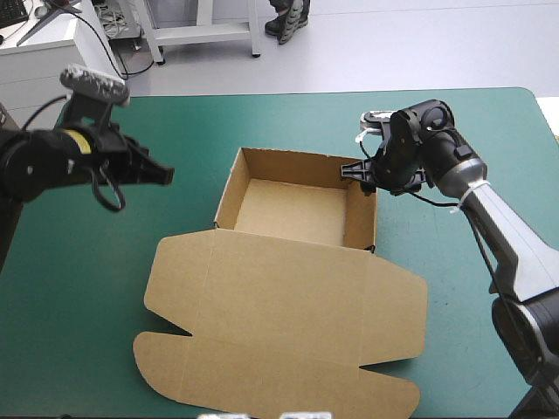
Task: Fold the box
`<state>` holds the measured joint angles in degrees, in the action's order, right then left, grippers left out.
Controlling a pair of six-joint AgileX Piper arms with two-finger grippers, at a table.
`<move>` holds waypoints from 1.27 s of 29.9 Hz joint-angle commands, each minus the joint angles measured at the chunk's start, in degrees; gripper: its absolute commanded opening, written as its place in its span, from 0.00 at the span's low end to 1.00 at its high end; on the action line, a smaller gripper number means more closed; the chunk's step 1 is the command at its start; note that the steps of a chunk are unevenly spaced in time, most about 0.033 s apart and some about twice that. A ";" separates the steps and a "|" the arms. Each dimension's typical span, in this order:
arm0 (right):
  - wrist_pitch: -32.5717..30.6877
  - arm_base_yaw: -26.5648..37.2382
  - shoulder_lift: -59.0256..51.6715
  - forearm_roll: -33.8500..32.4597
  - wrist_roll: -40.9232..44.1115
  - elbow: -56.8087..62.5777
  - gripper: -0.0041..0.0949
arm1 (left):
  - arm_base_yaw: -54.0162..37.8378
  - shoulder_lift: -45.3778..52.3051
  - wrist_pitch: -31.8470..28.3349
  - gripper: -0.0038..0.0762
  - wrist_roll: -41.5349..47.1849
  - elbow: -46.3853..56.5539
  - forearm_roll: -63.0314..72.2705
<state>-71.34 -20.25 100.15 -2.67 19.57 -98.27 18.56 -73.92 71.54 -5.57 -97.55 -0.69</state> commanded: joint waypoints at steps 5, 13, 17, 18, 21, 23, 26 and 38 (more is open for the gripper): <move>-0.33 0.40 3.69 1.99 0.14 -1.26 0.54 | 0.33 18.78 -8.50 0.04 -1.74 25.18 6.59; -0.33 0.40 6.85 2.18 0.04 -1.26 0.52 | 0.33 34.19 -8.94 0.04 -1.74 47.90 6.47; -0.33 0.40 6.94 2.30 0.04 -1.26 0.35 | 0.33 41.04 -10.03 0.04 -1.30 56.51 6.47; -0.33 0.40 6.94 2.30 0.04 -1.26 0.31 | 0.33 42.34 -10.14 0.04 -0.30 58.05 6.47; -0.33 0.40 6.94 2.30 -1.14 -1.26 0.12 | 0.33 46.55 -10.14 0.04 1.28 62.70 6.47; -0.33 0.40 6.94 2.67 -1.47 -1.26 0.03 | 0.33 49.18 -10.14 0.04 1.28 65.19 6.57; -0.33 0.40 6.94 2.67 -1.47 -1.26 0.02 | 0.33 52.17 -9.99 0.04 1.28 67.77 6.47; -0.43 13.37 2.49 -3.66 -7.76 -1.60 0.02 | 0.33 55.10 -10.83 0.04 2.47 68.47 6.45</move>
<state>-70.22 -12.98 107.93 -2.56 14.25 -98.27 18.56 -18.36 63.69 -3.71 -27.67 4.82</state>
